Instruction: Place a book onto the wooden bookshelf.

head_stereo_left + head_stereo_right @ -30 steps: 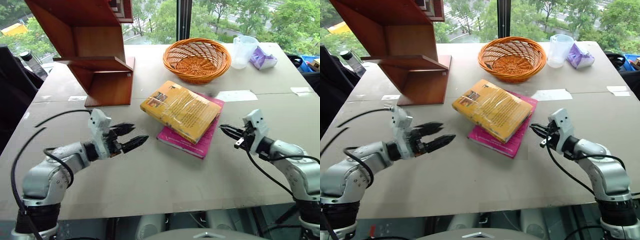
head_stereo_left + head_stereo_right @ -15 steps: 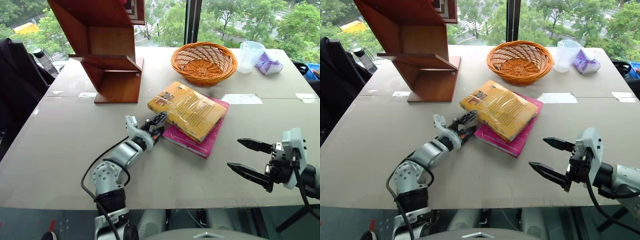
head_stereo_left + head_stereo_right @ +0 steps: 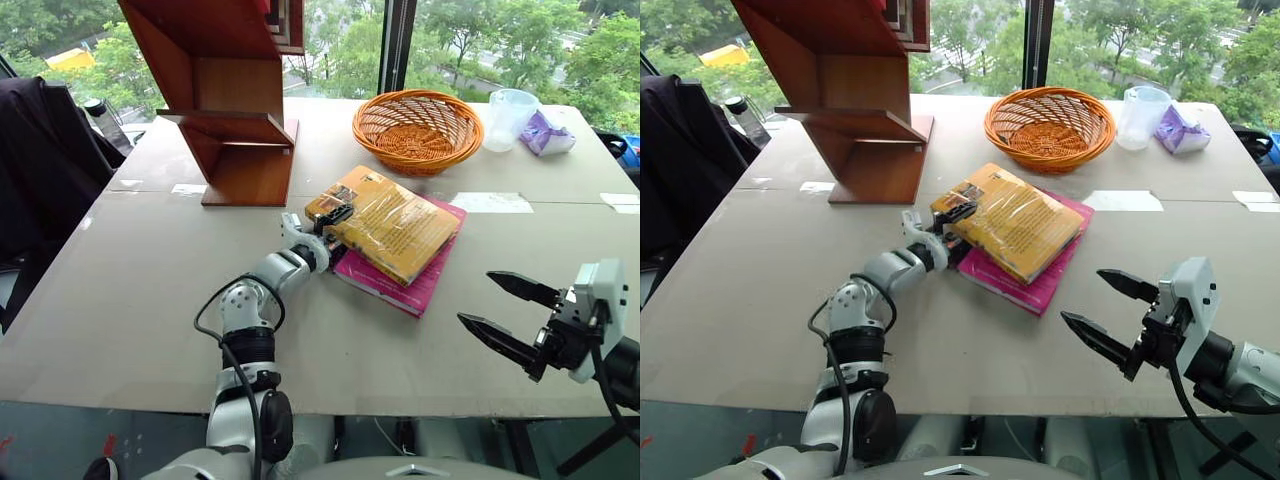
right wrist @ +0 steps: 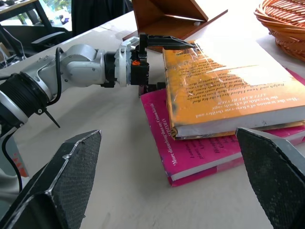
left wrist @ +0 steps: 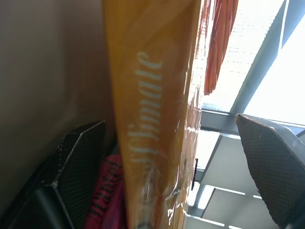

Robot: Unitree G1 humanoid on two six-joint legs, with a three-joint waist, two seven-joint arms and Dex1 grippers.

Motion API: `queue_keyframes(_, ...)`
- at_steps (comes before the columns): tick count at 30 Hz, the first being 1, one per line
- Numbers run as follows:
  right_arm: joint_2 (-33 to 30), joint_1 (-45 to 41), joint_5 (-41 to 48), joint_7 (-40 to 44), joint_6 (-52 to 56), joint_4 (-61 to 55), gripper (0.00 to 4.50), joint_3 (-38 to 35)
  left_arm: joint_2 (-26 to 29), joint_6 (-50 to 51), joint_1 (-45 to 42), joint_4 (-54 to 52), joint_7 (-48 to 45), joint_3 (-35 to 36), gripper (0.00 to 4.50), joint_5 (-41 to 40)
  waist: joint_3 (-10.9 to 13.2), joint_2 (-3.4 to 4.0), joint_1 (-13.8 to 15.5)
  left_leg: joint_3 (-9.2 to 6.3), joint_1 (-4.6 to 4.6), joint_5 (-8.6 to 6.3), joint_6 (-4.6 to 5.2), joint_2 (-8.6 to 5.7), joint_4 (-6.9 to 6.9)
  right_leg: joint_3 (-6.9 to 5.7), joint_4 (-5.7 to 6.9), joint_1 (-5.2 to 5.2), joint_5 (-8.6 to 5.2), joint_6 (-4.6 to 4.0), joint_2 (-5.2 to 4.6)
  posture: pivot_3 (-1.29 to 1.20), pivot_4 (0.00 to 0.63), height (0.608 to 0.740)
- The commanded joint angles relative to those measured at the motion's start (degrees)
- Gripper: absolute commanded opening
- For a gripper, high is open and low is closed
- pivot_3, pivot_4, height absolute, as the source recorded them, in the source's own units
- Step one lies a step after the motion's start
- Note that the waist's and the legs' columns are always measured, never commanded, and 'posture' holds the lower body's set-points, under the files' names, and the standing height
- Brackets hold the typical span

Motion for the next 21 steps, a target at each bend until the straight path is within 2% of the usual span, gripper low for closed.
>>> queue_keyframes(1, 0.15, 0.06, 0.30, -0.46, -2.57, -1.46, 4.50, -0.51, 0.05, 2.96, -0.19, 4.11, -1.42, -0.36, 3.24, 1.70, 0.00, 0.00, -0.02, -0.01, -0.10, 0.00, 0.01, 0.00, 0.00, 0.00, -0.02, -0.08, 0.07, -0.12, 0.01, 0.00, 0.150, 0.740)
queue_keyframes(4, 0.03, 0.23, 0.18, -0.66, -3.19, -1.37, 4.50, -0.03, -0.04, 4.02, -0.53, 4.97, -2.04, 0.34, 1.70, 2.32, 0.00, 0.00, 0.07, -0.10, -0.27, 0.00, 0.01, -0.01, 0.00, -0.05, -0.08, -0.16, 0.12, -0.22, 0.02, 0.00, 0.150, 0.740)
queue_keyframes(6, -0.08, 0.08, 0.06, -0.70, -3.51, -1.15, 4.50, 0.51, -0.33, 4.25, -0.69, 4.63, -3.10, 0.98, 0.87, 2.26, 0.00, -0.01, 0.08, -0.15, -0.31, 0.00, 0.01, -0.02, 0.00, -0.10, -0.13, -0.16, 0.12, -0.22, 0.00, 0.00, 0.150, 0.740)
queue_keyframes(8, -0.29, -0.13, -0.11, -0.56, -3.79, -0.77, 4.50, 0.90, -0.27, 4.72, -0.70, 1.48, -6.03, 1.36, 0.48, 1.24, 0.04, -0.06, 0.03, -0.16, -0.31, 0.00, 0.02, -0.02, 0.01, -0.12, -0.13, -0.16, 0.11, -0.21, -0.03, 0.00, 0.150, 0.740)
queue_keyframes(12, -0.81, -0.59, -0.20, -0.03, -4.19, 0.34, 4.50, 1.06, 5.07, 4.01, -0.37, -17.38, -19.76, -4.69, 0.43, 7.07, 0.31, -0.32, -0.59, -0.18, -0.52, 0.00, 0.01, 0.00, -0.03, -0.14, -0.13, -0.37, 0.13, -0.24, -0.01, 0.00, 0.150, 0.740)
queue_keyframes(16, -1.27, -2.51, -0.91, 0.97, -4.80, 2.26, 4.50, 2.91, 11.24, -1.68, -2.52, -36.34, -27.88, -10.26, 0.43, 15.77, 0.60, -0.52, -1.23, -0.18, -0.73, 0.01, -0.03, 0.05, -0.08, 0.02, -0.17, -0.60, 0.14, -0.28, -0.01, 0.00, 0.150, 0.740)
queue_keyframes(19, -1.43, -5.82, -1.34, 2.47, -5.53, 4.98, 4.50, 4.26, 20.10, -11.10, -3.08, -47.11, -35.52, -16.86, 0.43, 32.19, 0.57, -0.43, -1.48, -0.01, -0.66, 0.00, -0.03, 0.03, -0.16, 0.16, -0.32, -0.58, 0.14, -0.27, -0.02, 0.00, 0.150, 0.740)
queue_keyframes(21, -1.17, -7.68, -2.10, 4.14, -7.08, 6.91, 4.50, 4.43, 25.69, -18.02, -2.66, -50.43, -38.31, -20.40, 0.43, 43.67, 0.61, -0.35, -1.48, 0.17, -0.55, -0.01, -0.02, 0.03, -0.24, 0.21, -0.34, -0.56, 0.14, -0.27, 0.02, 0.00, 0.150, 0.740)
